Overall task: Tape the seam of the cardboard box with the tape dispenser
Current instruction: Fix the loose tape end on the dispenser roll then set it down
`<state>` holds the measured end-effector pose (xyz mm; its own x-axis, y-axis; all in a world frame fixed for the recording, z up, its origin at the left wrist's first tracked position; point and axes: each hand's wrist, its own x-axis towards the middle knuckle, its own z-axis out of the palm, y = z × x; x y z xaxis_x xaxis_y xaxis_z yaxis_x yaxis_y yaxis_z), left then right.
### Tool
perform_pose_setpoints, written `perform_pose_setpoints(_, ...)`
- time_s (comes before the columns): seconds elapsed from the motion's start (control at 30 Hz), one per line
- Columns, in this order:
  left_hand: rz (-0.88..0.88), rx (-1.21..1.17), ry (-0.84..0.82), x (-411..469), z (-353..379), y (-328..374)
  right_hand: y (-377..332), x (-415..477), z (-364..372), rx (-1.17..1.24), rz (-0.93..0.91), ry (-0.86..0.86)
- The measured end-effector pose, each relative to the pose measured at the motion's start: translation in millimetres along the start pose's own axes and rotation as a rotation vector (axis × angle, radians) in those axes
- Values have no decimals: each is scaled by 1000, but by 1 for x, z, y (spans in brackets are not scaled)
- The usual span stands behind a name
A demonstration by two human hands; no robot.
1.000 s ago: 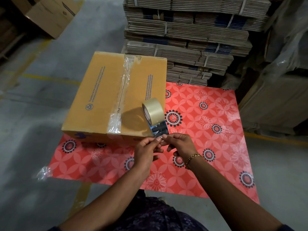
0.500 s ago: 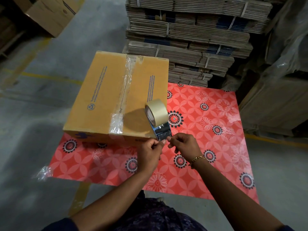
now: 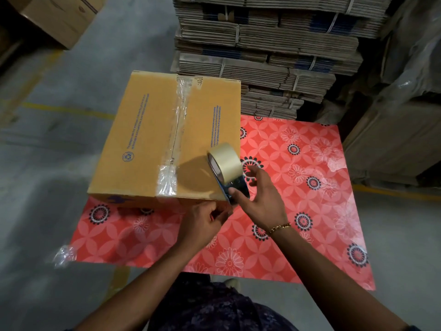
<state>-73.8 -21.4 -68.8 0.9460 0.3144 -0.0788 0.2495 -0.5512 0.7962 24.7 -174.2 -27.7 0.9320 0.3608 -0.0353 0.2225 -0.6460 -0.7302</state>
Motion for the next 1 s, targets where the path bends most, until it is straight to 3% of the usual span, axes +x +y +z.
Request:
perform_pose_setpoints(0.13, 108, 21, 57, 18, -22, 5, -14, 19, 18, -143, 0, -23)
perform_pose_setpoints(0.27, 137, 15, 65, 44, -34, 11, -18, 27, 20, -100, 42, 51)
perform_pose_setpoints(0.4, 194, 33, 68, 73, -30, 17, -7, 25, 13, 221, 187, 87)
perform_pose_setpoints(0.5, 331, 144, 77, 99, -13, 22, 13, 20, 0, 462, 318, 130)
perform_pose_setpoints(0.77, 622, 509, -171, 153, 47, 40, 81, 29, -31, 824, 809, 418)
perform_pose_setpoints(1.0, 675, 702, -332, 159, 54, 55, 138, 58, -32, 943, 1042, 512)
